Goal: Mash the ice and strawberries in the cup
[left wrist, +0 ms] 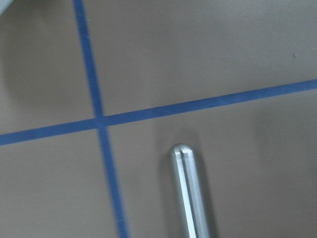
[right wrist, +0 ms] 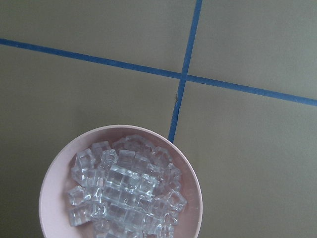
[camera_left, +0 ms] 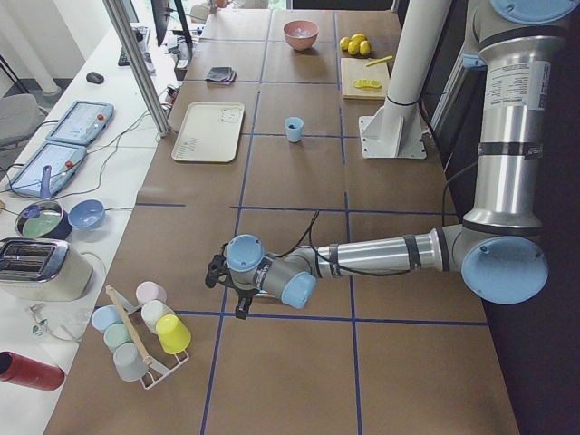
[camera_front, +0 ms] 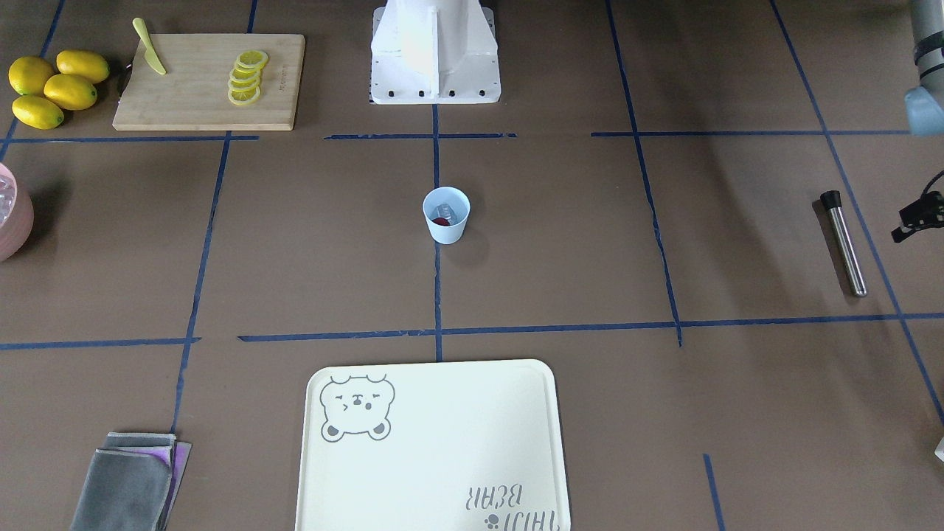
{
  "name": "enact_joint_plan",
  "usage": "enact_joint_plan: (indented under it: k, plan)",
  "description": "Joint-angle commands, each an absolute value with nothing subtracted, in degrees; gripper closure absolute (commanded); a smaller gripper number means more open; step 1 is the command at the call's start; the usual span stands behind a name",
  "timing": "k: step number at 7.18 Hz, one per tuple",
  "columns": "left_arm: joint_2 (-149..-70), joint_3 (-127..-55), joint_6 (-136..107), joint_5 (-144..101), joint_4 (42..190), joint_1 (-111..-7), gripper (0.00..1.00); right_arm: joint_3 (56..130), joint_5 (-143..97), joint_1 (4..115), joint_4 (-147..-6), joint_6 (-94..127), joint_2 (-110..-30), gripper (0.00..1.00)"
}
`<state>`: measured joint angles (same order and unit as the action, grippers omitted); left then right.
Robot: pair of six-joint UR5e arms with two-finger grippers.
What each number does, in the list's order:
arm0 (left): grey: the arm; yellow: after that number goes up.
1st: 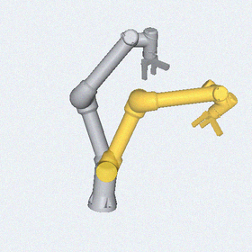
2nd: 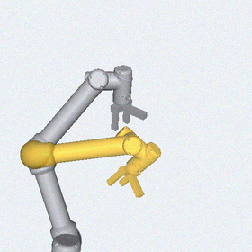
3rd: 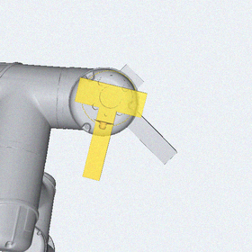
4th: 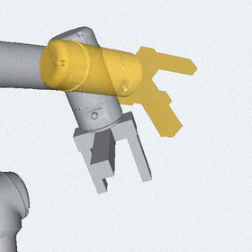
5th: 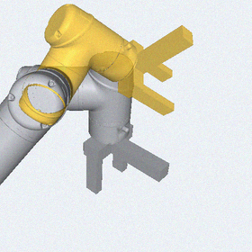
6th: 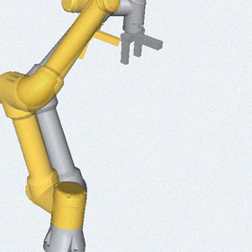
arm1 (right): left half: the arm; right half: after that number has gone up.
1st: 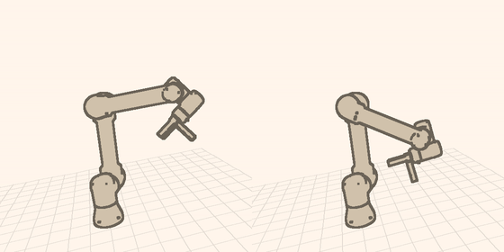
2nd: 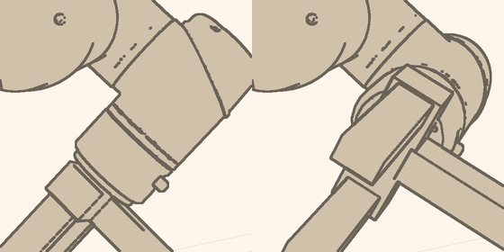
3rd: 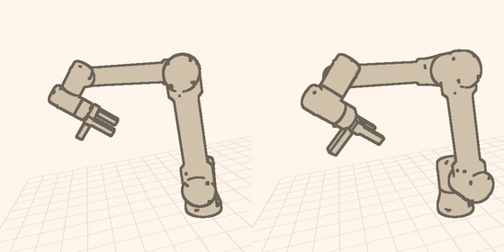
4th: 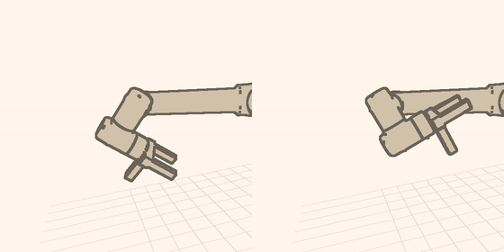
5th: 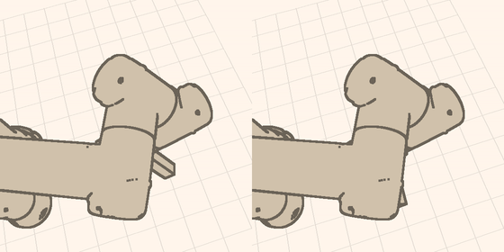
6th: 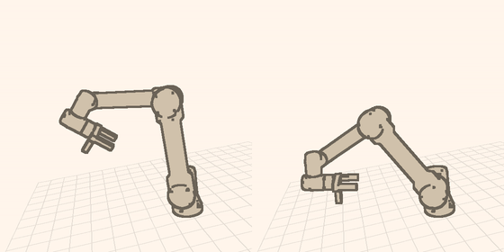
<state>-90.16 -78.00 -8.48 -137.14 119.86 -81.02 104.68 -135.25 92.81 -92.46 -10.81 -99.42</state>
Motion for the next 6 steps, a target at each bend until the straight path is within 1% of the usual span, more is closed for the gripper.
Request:
enact_joint_plan:
  k: [1, 3, 4, 6]
  plan:
    - [-91.5, -80.9, 1.2, -139.8, 104.2, -88.7, 0.00, 104.7, -135.3, 92.8, -92.5, -10.8, -99.3, 0.00]
    - [-91.1, -94.1, 1.2, -139.0, 87.2, -88.9, 0.00, 104.8, -135.3, 92.8, -92.5, -10.8, -99.3, 0.00]
    - [-88.7, -95.6, 1.1, -137.4, 86.3, -88.9, 0.00, 104.8, -135.3, 92.8, -92.5, -10.8, -99.4, 0.00]
    - [-88.0, -95.6, 1.0, -136.3, 89.4, -88.9, 0.00, 104.8, -135.3, 92.8, -92.5, -10.8, -99.5, 0.00]
